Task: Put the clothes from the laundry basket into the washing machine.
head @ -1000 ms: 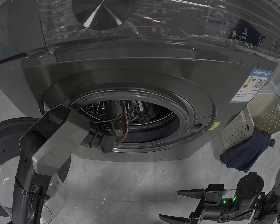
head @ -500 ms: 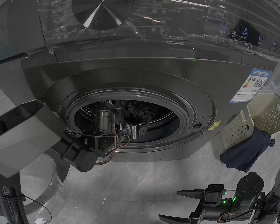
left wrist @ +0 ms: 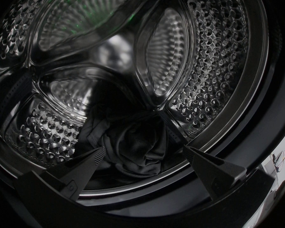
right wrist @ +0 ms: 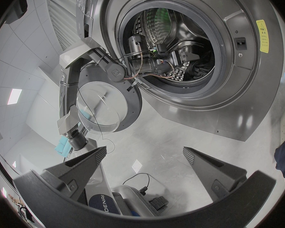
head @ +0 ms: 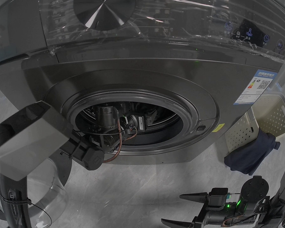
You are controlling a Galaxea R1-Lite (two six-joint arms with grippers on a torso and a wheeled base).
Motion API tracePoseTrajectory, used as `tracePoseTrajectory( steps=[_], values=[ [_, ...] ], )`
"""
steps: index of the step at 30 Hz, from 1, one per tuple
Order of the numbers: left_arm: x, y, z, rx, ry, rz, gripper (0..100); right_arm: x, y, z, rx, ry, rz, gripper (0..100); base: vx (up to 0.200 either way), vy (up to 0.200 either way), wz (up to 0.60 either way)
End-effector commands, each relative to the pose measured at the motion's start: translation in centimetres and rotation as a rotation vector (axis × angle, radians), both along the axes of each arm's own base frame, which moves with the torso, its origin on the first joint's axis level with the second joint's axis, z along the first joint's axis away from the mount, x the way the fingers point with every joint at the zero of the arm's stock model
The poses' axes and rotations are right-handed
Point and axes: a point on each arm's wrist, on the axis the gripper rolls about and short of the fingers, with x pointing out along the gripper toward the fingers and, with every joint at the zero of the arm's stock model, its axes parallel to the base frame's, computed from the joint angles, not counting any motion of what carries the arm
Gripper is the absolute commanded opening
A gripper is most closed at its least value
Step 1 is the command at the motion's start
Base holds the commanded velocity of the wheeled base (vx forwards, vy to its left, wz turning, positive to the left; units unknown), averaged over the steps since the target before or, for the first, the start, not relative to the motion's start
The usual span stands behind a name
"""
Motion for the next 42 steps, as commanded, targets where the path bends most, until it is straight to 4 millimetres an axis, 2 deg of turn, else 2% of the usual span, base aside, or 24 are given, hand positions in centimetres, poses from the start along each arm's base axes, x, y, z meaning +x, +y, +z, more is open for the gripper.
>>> tracePoseTrajectory(
  steps=[1, 4, 8, 9, 10, 14, 15, 16, 20, 21, 22, 26, 32, 39, 40, 42],
  values=[
    [0.7, -0.7, -2.3, 0.014, 0.027, -0.003, 100, -0.2, -0.2, -0.1, -0.009, 0.006, 0.001, 100, 0.0, 0.0, 0.0],
    [-0.8, -0.6, -1.8, 0.024, 0.035, -0.02, 100, -0.2, -0.3, -0.1, -0.011, 0.008, 0.001, 100, 0.0, 0.0, 0.0],
    [-5.2, -0.9, -1.2, 0.051, 0.058, -0.087, 100, -0.2, -0.4, 0.2, 0.003, -0.004, -0.002, 100, 0.0, 0.0, 0.0],
    [-6.4, -0.8, -0.8, 0.048, 0.051, -0.101, 100, -0.3, -0.6, 0.6, 0.019, -0.016, -0.004, 100, 0.0, 0.0, 0.0],
    [-6.8, -0.9, -0.8, 0.048, 0.051, -0.105, 100, -0.3, -0.6, 0.8, 0.023, -0.018, -0.005, 100, 0.0, 0.0, 0.0],
    [-11.7, 0.5, 0.2, 0.037, 0.031, -0.151, 100, -0.8, -1.6, 3.2, 0.12, -0.094, -0.014, 100, 0.0, 0.0, 0.0],
    [-12.0, 0.6, 0.2, 0.037, 0.03, -0.151, 100, -0.9, -1.6, 3.4, 0.126, -0.098, -0.014, 100, 0.0, 0.0, 0.0],
    [-14.0, 1.5, 0.3, 0.036, 0.034, -0.16, 100, -1.1, -1.8, 4.0, 0.151, -0.117, -0.018, 100, 0.0, 0.0, 0.0],
    [-18.2, 3.8, 0.8, 0.016, 0.005, -0.216, 100, -0.5, -2.5, 4.6, 0.163, -0.164, -0.098, 100, 0.0, 0.0, 0.0],
    [-18.2, 3.8, 0.8, 0.016, 0.005, -0.216, 100, -0.5, -2.5, 4.6, 0.163, -0.164, -0.098, 100, 0.0, 0.0, 0.0],
    [-19.9, 5.3, 0.9, 0.008, -0.017, -0.235, 100, 0.0, -3.2, 5.2, 0.172, -0.2, -0.149, 100, 0.0, 0.0, 0.0],
    [-23.3, 7.9, 1.0, 0.022, -0.02, -0.264, 100, 1.2, -4.3, 6.8, 0.196, -0.312, -0.231, 100, 0.0, 0.0, 0.0],
    [-26.0, 11.2, 2.0, -0.015, -0.07, -0.242, 100, 1.5, -6.7, 8.3, 0.23, -0.389, -0.347, 100, -0.067, 0.0, 0.0],
    [-27.5, 13.4, 2.8, 0.014, -0.101, -0.156, 100, 1.0, -9.6, 8.4, 0.196, -0.415, -0.481, 100, -0.2, 0.0, 0.0],
    [-27.6, 14.2, 3.0, 0.026, -0.116, -0.119, 100, 0.5, -10.6, 8.9, 0.193, -0.443, -0.521, 100, -0.2, 0.0, 0.0],
    [-27.9, 14.9, 3.4, 0.017, -0.137, -0.096, 100, 0.1, -11.1, 9.0, 0.173, -0.453, -0.536, 100, -0.2, 0.0, 0.0]
  ],
)
